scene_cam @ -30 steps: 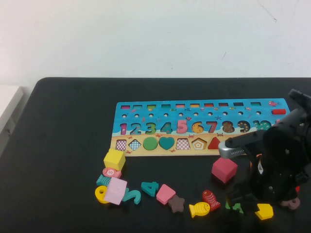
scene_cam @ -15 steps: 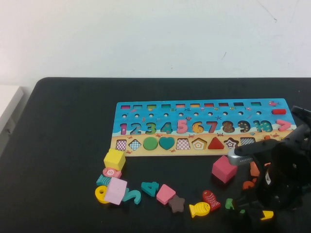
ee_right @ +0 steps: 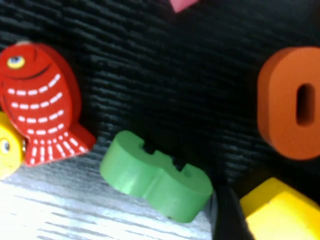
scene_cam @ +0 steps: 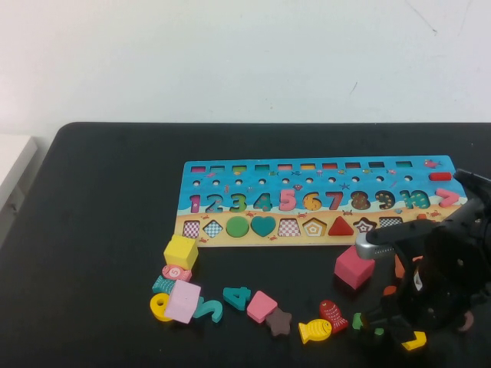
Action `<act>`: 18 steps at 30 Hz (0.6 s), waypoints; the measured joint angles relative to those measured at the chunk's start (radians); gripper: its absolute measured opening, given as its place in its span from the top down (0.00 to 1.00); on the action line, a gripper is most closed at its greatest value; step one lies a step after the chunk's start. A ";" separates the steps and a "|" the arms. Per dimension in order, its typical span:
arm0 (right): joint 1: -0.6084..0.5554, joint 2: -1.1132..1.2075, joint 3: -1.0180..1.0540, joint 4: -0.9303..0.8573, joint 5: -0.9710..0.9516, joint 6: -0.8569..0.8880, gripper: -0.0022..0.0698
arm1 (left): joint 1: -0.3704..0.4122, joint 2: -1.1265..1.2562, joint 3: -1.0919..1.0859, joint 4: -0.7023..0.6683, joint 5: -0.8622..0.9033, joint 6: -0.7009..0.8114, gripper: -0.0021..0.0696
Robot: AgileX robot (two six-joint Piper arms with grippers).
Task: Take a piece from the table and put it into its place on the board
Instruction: Pick up the "Pentagon", then place the "five-pointed star" into the hole of the five-pointed star
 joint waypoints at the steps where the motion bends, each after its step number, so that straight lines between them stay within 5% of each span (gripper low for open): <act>1: 0.000 0.000 -0.002 0.000 0.000 0.000 0.44 | 0.000 0.000 0.000 0.000 0.000 0.000 0.97; 18: 0.000 -0.178 -0.231 0.024 0.369 -0.139 0.44 | 0.000 0.000 0.000 0.000 0.000 0.000 0.97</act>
